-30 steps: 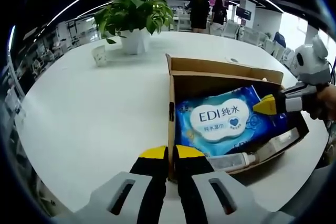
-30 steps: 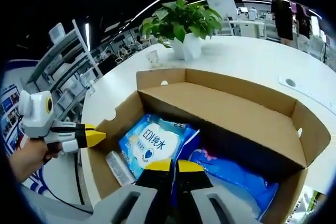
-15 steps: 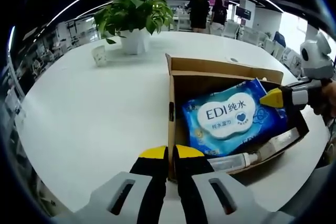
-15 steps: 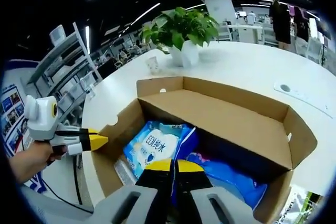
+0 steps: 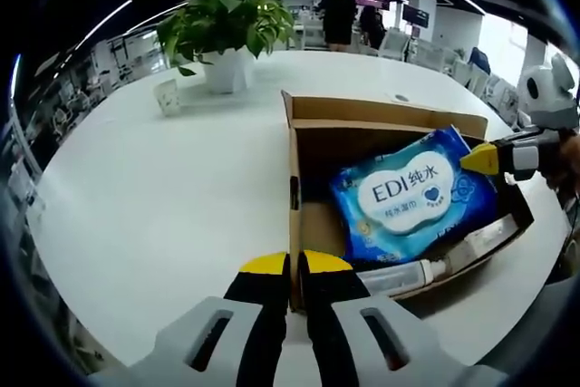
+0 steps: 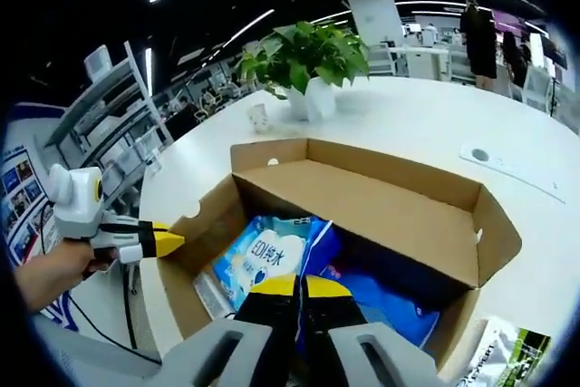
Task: Operate the shoe box by opening the lid, removing the specified soft item, and placing it in the target area until the item is outside and the box remains undamaged.
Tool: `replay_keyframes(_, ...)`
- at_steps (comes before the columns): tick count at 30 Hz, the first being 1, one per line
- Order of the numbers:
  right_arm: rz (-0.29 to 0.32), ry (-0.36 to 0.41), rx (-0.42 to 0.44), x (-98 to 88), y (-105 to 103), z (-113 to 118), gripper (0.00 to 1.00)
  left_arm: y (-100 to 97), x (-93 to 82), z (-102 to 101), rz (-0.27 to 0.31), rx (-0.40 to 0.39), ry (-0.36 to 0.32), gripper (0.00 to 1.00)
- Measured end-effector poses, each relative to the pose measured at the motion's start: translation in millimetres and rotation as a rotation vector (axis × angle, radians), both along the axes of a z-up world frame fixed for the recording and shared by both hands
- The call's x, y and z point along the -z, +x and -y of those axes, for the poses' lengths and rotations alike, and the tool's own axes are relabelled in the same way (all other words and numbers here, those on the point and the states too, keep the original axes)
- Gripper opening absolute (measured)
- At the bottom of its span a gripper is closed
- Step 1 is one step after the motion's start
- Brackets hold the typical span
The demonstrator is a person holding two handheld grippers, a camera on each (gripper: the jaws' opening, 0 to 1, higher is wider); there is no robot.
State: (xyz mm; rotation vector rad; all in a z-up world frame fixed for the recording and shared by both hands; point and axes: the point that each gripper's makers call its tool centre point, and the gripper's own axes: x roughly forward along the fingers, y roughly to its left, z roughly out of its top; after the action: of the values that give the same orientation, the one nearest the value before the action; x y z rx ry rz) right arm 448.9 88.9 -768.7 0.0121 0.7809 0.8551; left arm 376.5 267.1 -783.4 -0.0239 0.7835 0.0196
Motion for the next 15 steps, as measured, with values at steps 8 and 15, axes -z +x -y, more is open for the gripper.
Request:
replay_keyframes(8,-0.009,0.013,0.023,-0.6,-1.1,8.6,0.00,0.1,-0.1,0.1,-0.032,0.037,0.014,0.04)
replay_keyframes(15,-0.017,0.030,0.040,-1.6,-2.5,10.6,0.00,4.3,-12.8,0.1,-0.019,0.060,0.050,0.04)
